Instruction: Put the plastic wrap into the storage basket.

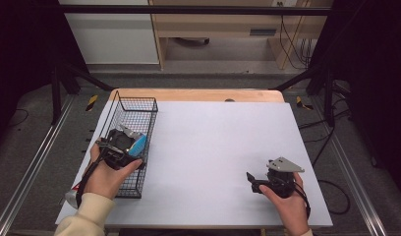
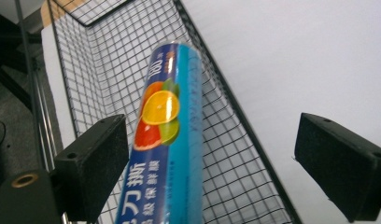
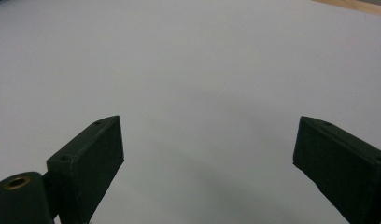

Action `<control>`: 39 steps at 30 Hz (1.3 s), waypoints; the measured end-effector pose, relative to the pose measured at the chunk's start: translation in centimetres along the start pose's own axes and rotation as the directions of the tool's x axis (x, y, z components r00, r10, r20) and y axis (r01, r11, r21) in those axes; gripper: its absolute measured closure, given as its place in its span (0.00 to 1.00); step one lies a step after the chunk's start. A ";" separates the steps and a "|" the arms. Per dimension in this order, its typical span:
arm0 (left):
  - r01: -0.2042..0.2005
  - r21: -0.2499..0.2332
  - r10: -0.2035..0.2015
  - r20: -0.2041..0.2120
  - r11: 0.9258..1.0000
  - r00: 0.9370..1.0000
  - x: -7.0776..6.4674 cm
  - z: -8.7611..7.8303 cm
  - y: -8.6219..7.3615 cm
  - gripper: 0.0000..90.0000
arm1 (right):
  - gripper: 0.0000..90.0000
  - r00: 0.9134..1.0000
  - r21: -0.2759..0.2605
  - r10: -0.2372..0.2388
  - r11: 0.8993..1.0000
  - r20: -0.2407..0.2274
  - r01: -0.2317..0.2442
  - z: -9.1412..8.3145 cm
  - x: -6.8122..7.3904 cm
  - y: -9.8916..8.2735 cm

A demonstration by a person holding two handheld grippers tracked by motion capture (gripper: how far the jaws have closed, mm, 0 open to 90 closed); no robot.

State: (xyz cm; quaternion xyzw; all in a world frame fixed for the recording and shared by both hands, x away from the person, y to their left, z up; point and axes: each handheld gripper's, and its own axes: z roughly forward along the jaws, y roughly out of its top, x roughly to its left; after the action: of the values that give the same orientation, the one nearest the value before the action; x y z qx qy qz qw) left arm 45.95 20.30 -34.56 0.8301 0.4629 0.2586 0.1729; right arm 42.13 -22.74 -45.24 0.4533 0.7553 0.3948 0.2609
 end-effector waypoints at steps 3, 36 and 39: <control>-0.016 -0.017 0.016 0.014 1.000 1.000 -0.8 0.0 0.4 0.11 | 0.09 1.000 0.001 0.006 1.000 0.003 -0.006 0.0 0.0 0.0; -0.049 -0.243 0.070 0.080 0.969 0.994 -4.7 -1.9 2.8 0.09 | 0.09 1.000 -0.008 0.014 1.000 0.013 -0.013 -0.2 -0.2 0.0; -0.050 -0.253 0.075 0.088 0.966 0.993 -5.1 -2.0 2.9 0.08 | 0.09 1.000 -0.006 0.012 1.000 0.014 -0.011 -0.2 -0.2 0.0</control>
State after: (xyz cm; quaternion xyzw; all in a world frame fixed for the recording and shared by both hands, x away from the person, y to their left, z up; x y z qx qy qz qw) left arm 44.51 14.54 -32.79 0.8274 0.3911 0.2798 0.2901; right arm 42.05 -22.95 -45.12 0.4596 0.7497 0.3953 0.2653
